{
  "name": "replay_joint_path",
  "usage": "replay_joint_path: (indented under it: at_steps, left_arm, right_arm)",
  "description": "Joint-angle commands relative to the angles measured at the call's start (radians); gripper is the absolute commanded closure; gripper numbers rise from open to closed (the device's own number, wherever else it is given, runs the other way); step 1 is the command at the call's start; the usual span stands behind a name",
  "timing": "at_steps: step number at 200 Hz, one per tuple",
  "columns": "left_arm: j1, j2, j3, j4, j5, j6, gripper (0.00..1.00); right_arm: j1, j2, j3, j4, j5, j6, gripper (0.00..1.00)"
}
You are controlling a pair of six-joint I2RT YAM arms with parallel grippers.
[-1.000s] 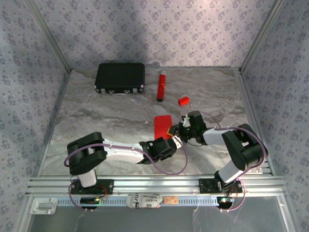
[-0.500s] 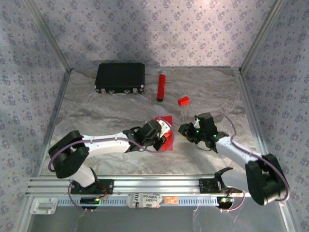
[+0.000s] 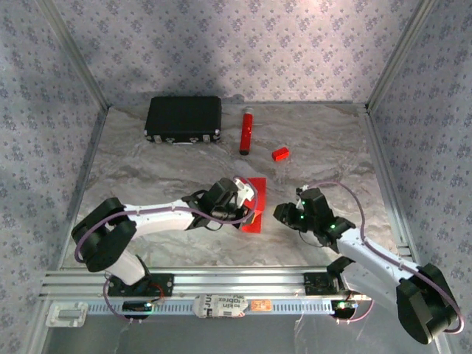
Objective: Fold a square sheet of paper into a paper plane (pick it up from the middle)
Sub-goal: Fold the triangle a second time at the center of the table.
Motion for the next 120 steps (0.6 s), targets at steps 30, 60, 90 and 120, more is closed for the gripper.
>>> replay_joint_path:
  at_steps: [30, 60, 90, 120]
  left_arm:
    - [0.011, 0.019, -0.004, 0.052, -0.014, -0.094, 1.0]
    - [0.016, -0.009, -0.025, 0.027, -0.06, -0.084, 1.0]
    - [0.023, -0.017, -0.041, 0.016, -0.064, -0.078, 1.0]
    - [0.024, -0.011, -0.048, 0.005, -0.065, -0.078, 1.0]
  right_arm:
    - [0.06, 0.081, -0.022, 0.109, -0.014, 0.071, 0.82]
    - [0.118, 0.174, 0.012, 0.144, -0.013, 0.078, 0.86]
    - [0.17, 0.289, 0.043, 0.232, -0.009, 0.103, 0.9]
    - [0.201, 0.369, 0.066, 0.278, -0.006, 0.112, 0.92]
